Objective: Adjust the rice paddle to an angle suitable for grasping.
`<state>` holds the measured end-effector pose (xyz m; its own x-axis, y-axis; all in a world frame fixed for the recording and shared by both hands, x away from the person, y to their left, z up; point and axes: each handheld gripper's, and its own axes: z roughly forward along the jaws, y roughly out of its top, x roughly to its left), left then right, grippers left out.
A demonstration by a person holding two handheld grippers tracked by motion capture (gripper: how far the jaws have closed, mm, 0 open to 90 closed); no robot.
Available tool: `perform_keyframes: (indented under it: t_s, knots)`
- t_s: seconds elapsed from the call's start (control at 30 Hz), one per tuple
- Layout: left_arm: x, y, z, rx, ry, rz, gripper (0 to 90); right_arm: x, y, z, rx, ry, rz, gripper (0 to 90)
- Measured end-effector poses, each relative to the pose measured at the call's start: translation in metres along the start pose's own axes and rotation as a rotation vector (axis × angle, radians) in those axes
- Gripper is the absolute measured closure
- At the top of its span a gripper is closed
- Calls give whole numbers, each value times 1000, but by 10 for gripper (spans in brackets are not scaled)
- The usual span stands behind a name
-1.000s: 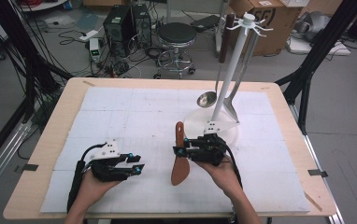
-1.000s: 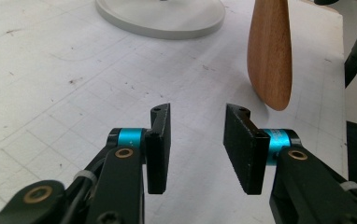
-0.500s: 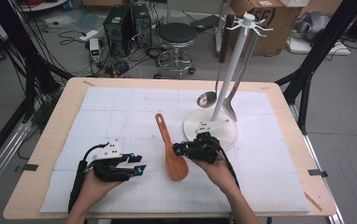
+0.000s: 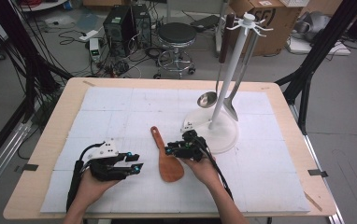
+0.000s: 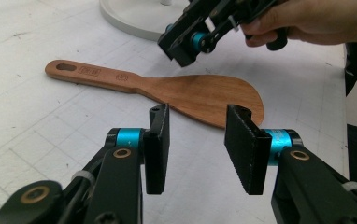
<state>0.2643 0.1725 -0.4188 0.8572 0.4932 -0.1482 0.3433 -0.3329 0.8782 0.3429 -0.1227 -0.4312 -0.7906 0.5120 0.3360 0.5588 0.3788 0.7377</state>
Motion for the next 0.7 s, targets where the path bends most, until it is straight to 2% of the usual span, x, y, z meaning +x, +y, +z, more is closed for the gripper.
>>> perform_keyframes:
  t_s: [0.07, 0.13, 0.27, 0.33, 0.4, 0.47, 0.6, 0.7]
  knots:
    - [0, 0, 0, 0, 5, -5, 607, 2, 0, 6, 6, -7, -16, 703]
    - [0, 0, 0, 1, 2, -4, 605, 3, 1, 11, 12, -42, -15, 697]
    - [0, 0, 0, 3, 8, -3, 601, 4, 2, 20, 13, -93, -17, 632]
    - [-1, 0, 0, 2, 9, -6, 598, 4, 2, 25, 12, -122, -17, 566]
    - [-1, 0, -1, 0, 9, -5, 597, 5, 3, 28, 9, -128, -6, 553]
    - [0, 0, -1, 0, 10, -6, 595, 6, 3, 33, 20, -161, -22, 517]
    - [1, -1, -3, -3, 13, -12, 589, 9, 3, 41, 42, -190, -33, 518]
    - [3, -1, -6, -8, 17, -12, 582, 13, 5, 43, 56, -189, -62, 522]
